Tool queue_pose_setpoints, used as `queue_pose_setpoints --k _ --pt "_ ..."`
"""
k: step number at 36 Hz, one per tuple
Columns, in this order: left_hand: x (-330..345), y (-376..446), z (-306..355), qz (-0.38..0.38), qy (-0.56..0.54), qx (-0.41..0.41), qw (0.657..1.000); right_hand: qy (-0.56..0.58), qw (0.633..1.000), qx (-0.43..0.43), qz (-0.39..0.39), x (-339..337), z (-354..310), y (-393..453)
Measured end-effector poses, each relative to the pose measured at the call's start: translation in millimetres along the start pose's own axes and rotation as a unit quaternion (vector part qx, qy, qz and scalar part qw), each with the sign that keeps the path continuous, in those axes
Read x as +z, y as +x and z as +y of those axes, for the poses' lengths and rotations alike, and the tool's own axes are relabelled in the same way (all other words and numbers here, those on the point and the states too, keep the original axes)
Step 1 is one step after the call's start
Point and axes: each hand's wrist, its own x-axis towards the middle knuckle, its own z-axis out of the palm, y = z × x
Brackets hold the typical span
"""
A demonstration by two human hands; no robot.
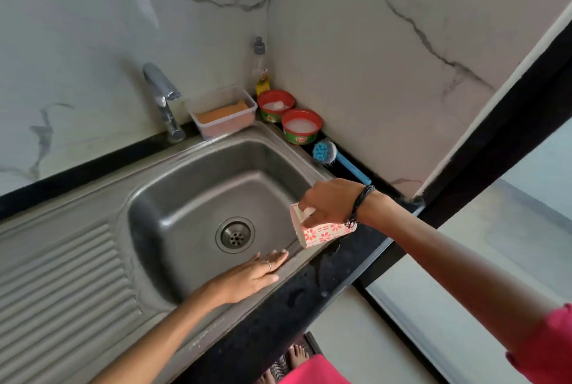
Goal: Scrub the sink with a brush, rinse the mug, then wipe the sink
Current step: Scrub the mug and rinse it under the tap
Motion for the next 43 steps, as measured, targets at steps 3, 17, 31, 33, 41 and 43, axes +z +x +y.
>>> queue_pose_setpoints --k 3,17,31,33,41,43 --pt "16.0 -6.7 7.3 0.009 0.012 0.007 1.0 -0.036 0.999 -0.008 -0.035 1.2 -11.4 5.5" --pt "10.9 27.3 29.3 0.082 0.202 -0.101 0.971 -0.105 0.987 -0.084 -0.091 0.3 -54.8 31.1" --pt "-95.4 9.9 -58.8 0.277 -0.145 -0.273 0.91 0.144 0.981 0.098 0.085 -11.9 -18.9 58.1" --pt "-122.2 5.6 -68.2 0.335 -0.196 -0.298 0.872 0.17 0.976 0.098 0.098 -15.7 -20.7 67.0" --pt "-225.7 3.8 -98.8 0.489 -0.183 -0.361 0.772 0.308 0.934 0.042 0.179 -33.4 -25.8 109.2" --pt "-245.2 7.3 -103.9 0.5 -0.168 -0.372 0.764 0.352 0.913 0.04 0.202 -36.6 -28.5 120.5"
